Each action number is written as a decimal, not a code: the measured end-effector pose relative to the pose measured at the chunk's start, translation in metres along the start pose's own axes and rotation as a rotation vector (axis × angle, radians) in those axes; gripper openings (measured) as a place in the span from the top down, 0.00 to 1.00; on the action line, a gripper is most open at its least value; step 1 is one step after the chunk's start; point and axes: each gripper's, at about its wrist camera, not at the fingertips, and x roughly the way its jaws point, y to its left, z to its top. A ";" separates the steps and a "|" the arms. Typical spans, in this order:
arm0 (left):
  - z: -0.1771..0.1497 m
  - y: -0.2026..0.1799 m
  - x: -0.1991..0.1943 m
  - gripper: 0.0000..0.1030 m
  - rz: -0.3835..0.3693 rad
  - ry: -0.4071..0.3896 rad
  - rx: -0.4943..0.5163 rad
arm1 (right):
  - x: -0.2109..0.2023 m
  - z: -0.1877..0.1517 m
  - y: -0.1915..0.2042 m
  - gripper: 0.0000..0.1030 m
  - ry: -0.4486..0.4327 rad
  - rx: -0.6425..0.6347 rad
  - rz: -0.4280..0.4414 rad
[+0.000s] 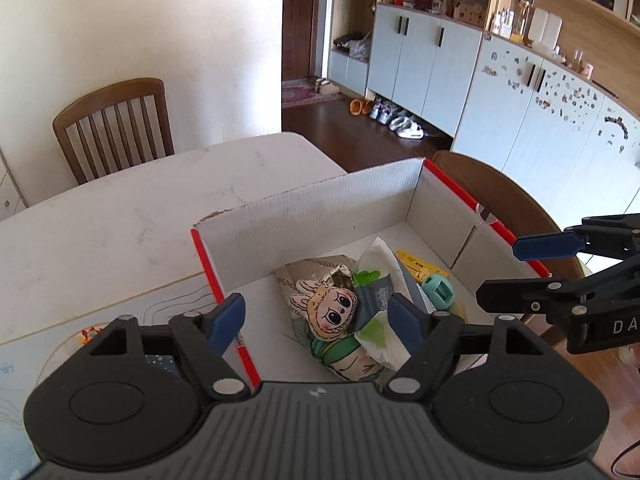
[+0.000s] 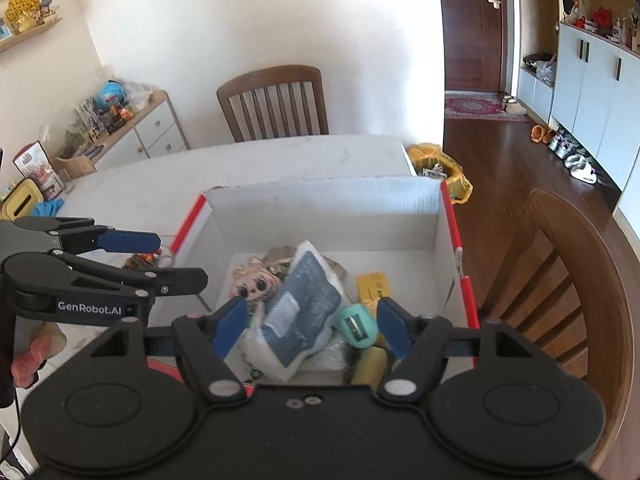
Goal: Organize objects
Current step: 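Withdraw both tools from the shoebox back over the mat, then grasp the brown braided hair tie with left tool while right tool grasps the red plush rooster, then carry the hair tie and red rooster into the shoebox with both tools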
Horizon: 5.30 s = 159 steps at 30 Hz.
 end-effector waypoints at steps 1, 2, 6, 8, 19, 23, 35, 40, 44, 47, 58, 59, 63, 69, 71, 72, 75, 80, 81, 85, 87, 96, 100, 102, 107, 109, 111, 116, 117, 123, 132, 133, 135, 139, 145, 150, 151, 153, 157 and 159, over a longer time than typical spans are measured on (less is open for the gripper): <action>0.000 0.001 -0.003 0.20 0.000 -0.005 0.002 | -0.002 0.000 0.003 0.26 -0.008 -0.001 -0.001; 0.000 0.003 -0.005 0.19 -0.002 -0.010 0.003 | -0.003 0.001 0.006 0.23 -0.016 0.001 -0.002; -0.003 0.014 -0.016 0.18 -0.019 -0.018 -0.008 | -0.004 0.002 0.017 0.17 -0.035 0.020 0.001; -0.004 0.021 -0.020 0.17 -0.033 -0.021 -0.015 | -0.006 0.002 0.023 0.13 -0.051 0.031 0.003; -0.015 0.072 -0.049 0.06 -0.073 -0.048 -0.031 | 0.003 0.008 0.071 0.03 -0.077 0.077 0.024; -0.020 0.092 -0.055 0.01 -0.057 -0.059 -0.039 | 0.009 0.011 0.096 0.03 -0.071 0.053 0.030; -0.046 0.165 -0.059 0.00 -0.004 -0.071 -0.029 | 0.045 0.027 0.163 0.02 -0.055 -0.003 0.037; -0.064 0.199 -0.046 0.00 -0.016 -0.030 -0.060 | 0.069 0.036 0.184 0.02 -0.029 -0.025 0.045; -0.075 0.218 -0.034 0.00 -0.012 -0.022 -0.068 | 0.091 0.042 0.200 0.03 0.006 -0.052 0.052; -0.081 0.231 -0.022 0.00 -0.001 -0.018 -0.081 | 0.109 0.045 0.212 0.04 0.036 -0.079 0.059; -0.095 0.249 0.026 0.00 0.056 -0.003 -0.061 | 0.178 0.060 0.235 0.11 0.139 -0.134 0.046; -0.096 0.250 0.030 0.00 0.058 -0.002 -0.061 | 0.185 0.061 0.235 0.11 0.150 -0.132 0.042; -0.098 0.252 0.046 0.00 0.069 0.002 -0.056 | 0.209 0.064 0.234 0.13 0.197 -0.105 0.045; -0.100 0.255 0.066 0.01 0.054 0.011 -0.053 | 0.244 0.067 0.236 0.17 0.256 -0.047 0.044; -0.101 0.254 0.070 0.01 0.050 0.015 -0.049 | 0.254 0.068 0.236 0.19 0.273 -0.022 0.044; -0.102 0.254 0.072 0.03 0.047 0.018 -0.048 | 0.258 0.068 0.236 0.21 0.278 -0.015 0.044; -0.102 0.255 0.079 0.07 0.040 0.033 -0.057 | 0.269 0.067 0.238 0.24 0.301 -0.004 0.036; -0.104 0.253 0.082 0.11 0.038 0.033 -0.059 | 0.280 0.064 0.241 0.29 0.336 0.009 0.022; -0.104 0.252 0.082 0.14 0.036 0.028 -0.056 | 0.282 0.064 0.241 0.30 0.342 0.012 0.022; -0.105 0.248 0.081 0.28 0.047 0.012 -0.037 | 0.287 0.062 0.243 0.37 0.365 0.014 0.006; -0.104 0.245 0.080 0.35 0.050 0.009 -0.025 | 0.289 0.062 0.243 0.40 0.373 0.018 0.004; -0.108 0.236 0.076 0.67 0.065 -0.004 0.017 | 0.294 0.061 0.244 0.56 0.391 0.041 0.004; -0.109 0.232 0.075 0.75 0.067 0.000 0.025 | 0.294 0.060 0.243 0.58 0.384 0.053 0.006; -0.109 0.232 0.073 0.78 0.067 0.003 0.022 | 0.295 0.060 0.243 0.59 0.378 0.065 0.007; -0.111 0.233 0.069 0.80 0.066 0.012 0.003 | 0.290 0.060 0.240 0.61 0.367 0.087 0.008; -0.112 0.233 0.065 0.81 0.060 0.011 -0.002 | 0.288 0.060 0.238 0.61 0.364 0.100 0.009; -0.113 0.233 0.060 0.81 0.054 0.006 -0.002 | 0.286 0.060 0.236 0.61 0.360 0.111 0.015; -0.114 0.231 0.051 0.81 0.040 0.008 -0.013 | 0.273 0.063 0.231 0.62 0.334 0.132 0.021; -0.111 0.234 0.050 0.81 0.031 0.006 -0.020 | 0.269 0.063 0.230 0.62 0.326 0.135 0.020; -0.116 0.232 0.033 0.81 0.002 0.011 -0.048 | 0.245 0.067 0.228 0.62 0.291 0.149 0.042; -0.098 0.226 -0.004 0.81 0.028 0.032 -0.109 | 0.197 0.073 0.222 0.62 0.220 0.166 0.069; -0.095 0.224 -0.009 0.81 0.025 0.033 -0.112 | 0.191 0.073 0.221 0.62 0.214 0.164 0.073; -0.090 0.220 -0.019 0.81 0.021 0.034 -0.111 | 0.178 0.074 0.219 0.62 0.199 0.159 0.076; -0.082 0.210 -0.034 0.81 0.010 0.037 -0.106 | 0.152 0.075 0.213 0.62 0.172 0.147 0.084; -0.069 0.186 -0.057 0.81 0.000 0.042 -0.081 | 0.112 0.071 0.196 0.62 0.139 0.130 0.095; -0.053 0.163 -0.068 0.81 -0.006 0.024 -0.065 | 0.080 0.064 0.175 0.62 0.118 0.112 0.088; -0.051 0.158 -0.069 0.81 -0.006 0.024 -0.061 | 0.075 0.063 0.170 0.62 0.115 0.107 0.085; -0.047 0.148 -0.070 0.81 -0.010 0.023 -0.056 | 0.064 0.059 0.160 0.62 0.105 0.096 0.078; -0.037 0.126 -0.069 0.81 -0.020 0.026 -0.043 | 0.046 0.053 0.141 0.62 0.093 0.083 0.072; -0.033 0.115 -0.065 0.81 -0.020 0.027 -0.030 | 0.038 0.049 0.130 0.62 0.087 0.076 0.066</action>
